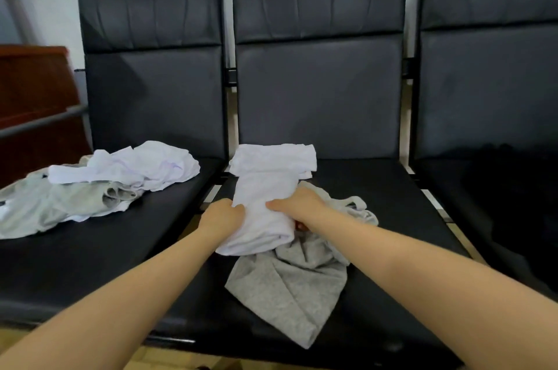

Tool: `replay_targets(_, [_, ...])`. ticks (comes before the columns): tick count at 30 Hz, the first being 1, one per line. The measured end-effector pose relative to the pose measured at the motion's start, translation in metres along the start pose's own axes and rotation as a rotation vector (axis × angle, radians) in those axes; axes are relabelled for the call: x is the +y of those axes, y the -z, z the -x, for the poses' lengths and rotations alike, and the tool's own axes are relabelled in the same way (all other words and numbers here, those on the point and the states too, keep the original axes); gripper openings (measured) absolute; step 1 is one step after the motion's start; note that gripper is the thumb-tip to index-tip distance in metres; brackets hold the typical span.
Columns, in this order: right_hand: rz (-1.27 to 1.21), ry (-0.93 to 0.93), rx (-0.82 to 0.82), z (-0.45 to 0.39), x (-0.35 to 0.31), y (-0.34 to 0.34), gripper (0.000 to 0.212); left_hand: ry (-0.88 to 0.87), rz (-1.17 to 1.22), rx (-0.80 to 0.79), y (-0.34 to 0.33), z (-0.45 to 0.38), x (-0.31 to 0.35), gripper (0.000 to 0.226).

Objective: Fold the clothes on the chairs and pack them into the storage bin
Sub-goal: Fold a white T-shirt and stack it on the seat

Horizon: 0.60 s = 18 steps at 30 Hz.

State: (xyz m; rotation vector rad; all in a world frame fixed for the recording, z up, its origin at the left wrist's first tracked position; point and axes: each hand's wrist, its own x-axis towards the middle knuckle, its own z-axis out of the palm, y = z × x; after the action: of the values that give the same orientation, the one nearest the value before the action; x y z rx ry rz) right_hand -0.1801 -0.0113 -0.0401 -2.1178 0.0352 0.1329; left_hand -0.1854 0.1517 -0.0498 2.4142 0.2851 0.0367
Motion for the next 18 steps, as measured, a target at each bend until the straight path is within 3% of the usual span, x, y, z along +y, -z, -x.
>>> replay_targets(5, [-0.253, 0.028, -0.076, 0.01, 0.005, -0.001, 0.055, -0.05, 0.263, 0.022, 0.0, 0.008, 0.001, 0.038])
replay_targets(8, [-0.428, -0.005, -0.081, 0.018, 0.005, 0.004, 0.051, -0.066, 0.412, 0.0, 0.0, 0.012, 0.005, 0.02])
replay_targets(13, [-0.74, -0.049, -0.088, 0.029, -0.011, 0.03, 0.012, -0.075, 0.492, -0.044, -0.002, 0.015, 0.017, 0.028])
replay_targets(15, [-0.82, -0.06, -0.037, 0.03, -0.019, 0.036, 0.018, -0.021, 0.565, -0.05, 0.001, 0.016, 0.022, 0.031])
replay_targets(18, [-0.961, -0.074, -0.044, 0.026, -0.03, 0.039, 0.035, 0.095, 0.741, -0.027, 0.008, 0.015, 0.029, 0.055])
